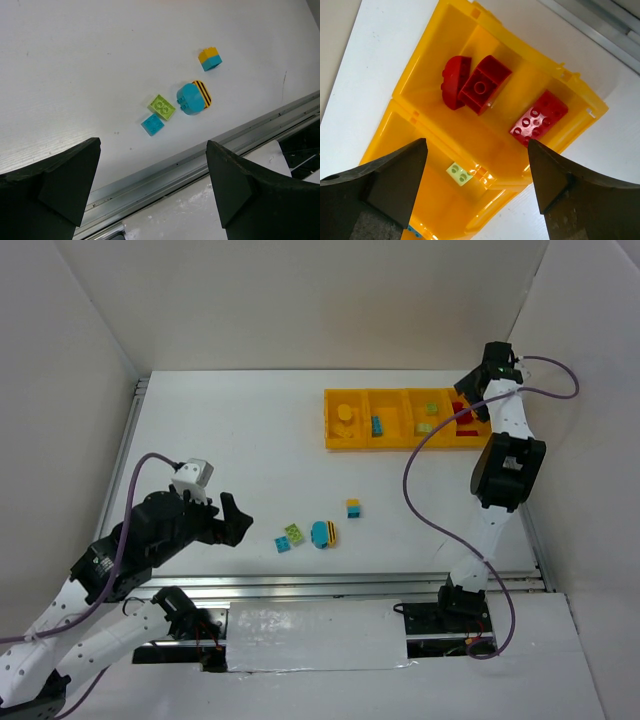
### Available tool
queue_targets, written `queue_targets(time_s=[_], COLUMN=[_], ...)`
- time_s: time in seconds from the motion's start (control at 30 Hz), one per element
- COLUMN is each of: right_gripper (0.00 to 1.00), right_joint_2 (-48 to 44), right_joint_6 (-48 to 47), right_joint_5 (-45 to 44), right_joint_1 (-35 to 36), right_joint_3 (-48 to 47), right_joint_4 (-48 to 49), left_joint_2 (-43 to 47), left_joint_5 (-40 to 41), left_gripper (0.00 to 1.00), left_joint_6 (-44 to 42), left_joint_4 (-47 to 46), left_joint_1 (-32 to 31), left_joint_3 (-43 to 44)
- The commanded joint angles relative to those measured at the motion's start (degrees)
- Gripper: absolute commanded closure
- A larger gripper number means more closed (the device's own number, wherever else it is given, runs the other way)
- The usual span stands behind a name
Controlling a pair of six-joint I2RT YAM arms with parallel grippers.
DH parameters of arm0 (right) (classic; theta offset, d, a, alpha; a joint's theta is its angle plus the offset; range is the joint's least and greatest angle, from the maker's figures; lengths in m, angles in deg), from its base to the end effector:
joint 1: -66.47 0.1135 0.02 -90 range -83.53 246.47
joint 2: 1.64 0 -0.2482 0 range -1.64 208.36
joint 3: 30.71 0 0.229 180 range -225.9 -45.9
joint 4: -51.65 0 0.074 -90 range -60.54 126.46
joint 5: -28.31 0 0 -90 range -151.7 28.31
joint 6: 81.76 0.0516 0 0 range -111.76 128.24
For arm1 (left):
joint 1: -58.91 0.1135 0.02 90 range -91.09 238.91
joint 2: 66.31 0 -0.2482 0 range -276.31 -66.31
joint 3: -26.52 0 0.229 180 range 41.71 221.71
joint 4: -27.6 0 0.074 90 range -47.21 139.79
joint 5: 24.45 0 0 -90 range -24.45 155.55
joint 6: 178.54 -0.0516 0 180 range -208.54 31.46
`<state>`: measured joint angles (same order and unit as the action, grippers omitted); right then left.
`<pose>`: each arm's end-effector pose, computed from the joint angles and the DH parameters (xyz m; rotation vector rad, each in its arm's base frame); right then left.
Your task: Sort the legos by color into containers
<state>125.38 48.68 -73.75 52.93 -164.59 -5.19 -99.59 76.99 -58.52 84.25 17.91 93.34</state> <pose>0.4611 -0.1221 0.2437 1.1792 2.1106 -0.0436 0.0957 -0.0697 0.3273 0.0600 2.0161 -0.6080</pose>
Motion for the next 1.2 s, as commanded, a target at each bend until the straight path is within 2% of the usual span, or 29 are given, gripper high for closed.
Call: queue_targets(time_s=[0.0,0.17,0.23,0.27,0.3,0.33,0.37,0.4,0.43,0.57,0.6,0.77,0.93,1.17], right_gripper=[0.11,0.1,0.09,0.03,0.0,0.0,0.0,0.0,0.0,0.04,0.05,0.17,0.29,0.33], right_joint_2=[-2.6,-11.6,-20.3,-23.7,-27.1,-33.1,-35.9,-38.4,-42.2,-48.3,-49.2,-50.6,-46.5,-42.7], right_joint_6=[0.9,-0.8,-3.8,-5.4,-7.9,-8.7,-9.7,-9.8,-9.9,-5.4,-4.9,-1.3,-0.5,-1.7], right_joint_5=[0.7,3.2,2.4,0.6,-0.7,-2.3,-5.6,-6.4,-6.6,-6.2,-6.0,-7.2,-9.1,-12.1], right_joint_1=[-0.2,3.3,9.2,11.8,18.0,21.2,24.6,30.6,33.5,44.8,46.7,55.3,57.7,58.5], right_joint_3=[-0.6,4.6,11.4,14.6,21.1,24.3,28.0,34.9,37.6,50.2,54.5,62.7,64.0,65.5], right_joint_4=[-0.7,0.2,2.3,3.4,5.1,5.9,6.9,8.9,9.4,10.9,12.5,15.8,14.6,17.7], left_joint_2=[0.3,2.2,2.7,2.8,3.0,3.1,3.2,3.5,3.5,3.4,3.3,4.1,5.3,5.2], left_joint_5=[-0.5,1.9,5.9,7.4,10.2,11.2,12.0,12.5,12.6,11.8,11.6,9.8,8.8,7.3], left_gripper=[0.01,0.01,0.01,0.01,0.01,0.0,0.0,0.0,0.0,0.0,0.0,0.01,0.01,0.0], left_joint_6=[-0.9,0.2,2.1,2.8,4.4,5.0,5.3,5.7,5.6,5.3,5.2,4.9,4.7,4.0], left_joint_4=[-2.6,-2.3,-0.8,-0.1,0.5,1.4,1.7,1.8,1.6,1.4,1.4,0.6,0.2,-0.4], left_joint_1=[-0.1,-0.1,-0.1,-0.1,-0.1,0.0,0.0,0.0,0.0,0.4,0.5,0.4,0.4,0.4], left_joint_3=[-0.1,-0.3,0.0,0.2,0.4,0.6,0.6,0.6,0.6,0.5,0.5,0.2,-0.1,-0.3])
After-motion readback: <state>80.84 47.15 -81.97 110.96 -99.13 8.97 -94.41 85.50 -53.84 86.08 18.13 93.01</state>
